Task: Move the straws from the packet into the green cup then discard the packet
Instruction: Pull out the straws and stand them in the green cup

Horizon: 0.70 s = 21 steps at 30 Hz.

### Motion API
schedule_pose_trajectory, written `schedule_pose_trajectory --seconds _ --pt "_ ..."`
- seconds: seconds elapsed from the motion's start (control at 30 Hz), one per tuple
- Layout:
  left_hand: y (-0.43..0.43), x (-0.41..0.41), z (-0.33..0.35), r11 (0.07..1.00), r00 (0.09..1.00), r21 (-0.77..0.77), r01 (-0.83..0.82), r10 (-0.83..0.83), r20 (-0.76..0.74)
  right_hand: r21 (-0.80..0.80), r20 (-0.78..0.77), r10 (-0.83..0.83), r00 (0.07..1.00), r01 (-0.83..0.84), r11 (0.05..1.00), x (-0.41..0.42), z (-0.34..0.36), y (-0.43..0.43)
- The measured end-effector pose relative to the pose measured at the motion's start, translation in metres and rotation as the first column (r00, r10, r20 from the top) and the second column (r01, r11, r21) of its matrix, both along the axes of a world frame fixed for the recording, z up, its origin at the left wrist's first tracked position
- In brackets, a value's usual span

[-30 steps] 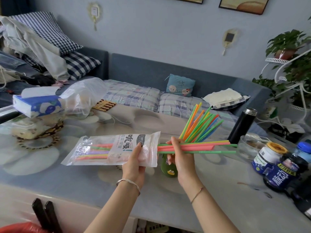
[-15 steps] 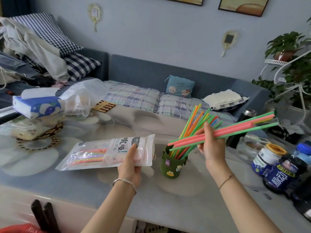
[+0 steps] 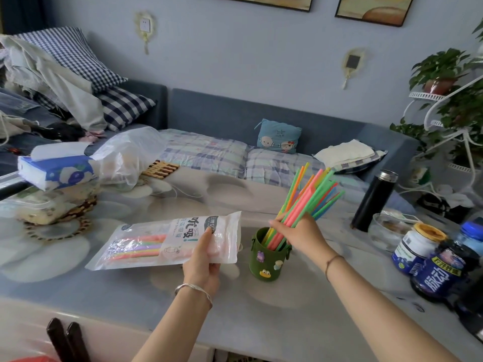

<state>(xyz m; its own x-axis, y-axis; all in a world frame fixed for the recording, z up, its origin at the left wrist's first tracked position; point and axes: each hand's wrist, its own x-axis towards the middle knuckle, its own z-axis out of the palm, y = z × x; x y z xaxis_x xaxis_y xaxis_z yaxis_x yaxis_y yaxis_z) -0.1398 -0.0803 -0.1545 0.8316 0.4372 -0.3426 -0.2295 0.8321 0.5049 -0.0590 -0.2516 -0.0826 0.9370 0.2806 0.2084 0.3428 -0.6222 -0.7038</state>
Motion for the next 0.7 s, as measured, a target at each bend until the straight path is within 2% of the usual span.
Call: schedule_pose_trajectory --seconds 0.1,0.23,0.33,0.43,0.53,0.7 --pt "0.002 0.0 0.001 1.0 1.0 0.003 0.002 -0.002 0.005 -0.008 0.016 -0.074 0.997 0.074 0.997 0.001 0.002 0.006" --pt "0.004 0.001 0.002 1.0 1.0 -0.002 -0.013 0.013 0.007 0.14 0.128 -0.17 0.977 0.152 0.978 0.003 0.016 0.009" --pt "0.003 0.002 0.002 1.0 1.0 -0.01 -0.015 0.015 0.0 0.071 0.148 -0.156 0.977 0.146 0.987 0.009 0.016 0.011" --pt "0.002 0.002 0.001 1.0 1.0 -0.018 -0.007 0.007 -0.004 -0.057 0.083 -0.139 0.987 0.144 0.988 0.013 0.007 0.013" --pt "0.001 0.003 0.0 1.0 1.0 -0.015 -0.009 0.009 -0.004 -0.002 0.05 -0.14 0.989 0.141 0.99 0.007 0.007 0.013" --pt "0.0 0.003 -0.001 1.0 1.0 -0.001 -0.004 0.004 -0.01 0.046 0.165 -0.157 0.974 0.151 0.987 0.005 0.012 0.011"
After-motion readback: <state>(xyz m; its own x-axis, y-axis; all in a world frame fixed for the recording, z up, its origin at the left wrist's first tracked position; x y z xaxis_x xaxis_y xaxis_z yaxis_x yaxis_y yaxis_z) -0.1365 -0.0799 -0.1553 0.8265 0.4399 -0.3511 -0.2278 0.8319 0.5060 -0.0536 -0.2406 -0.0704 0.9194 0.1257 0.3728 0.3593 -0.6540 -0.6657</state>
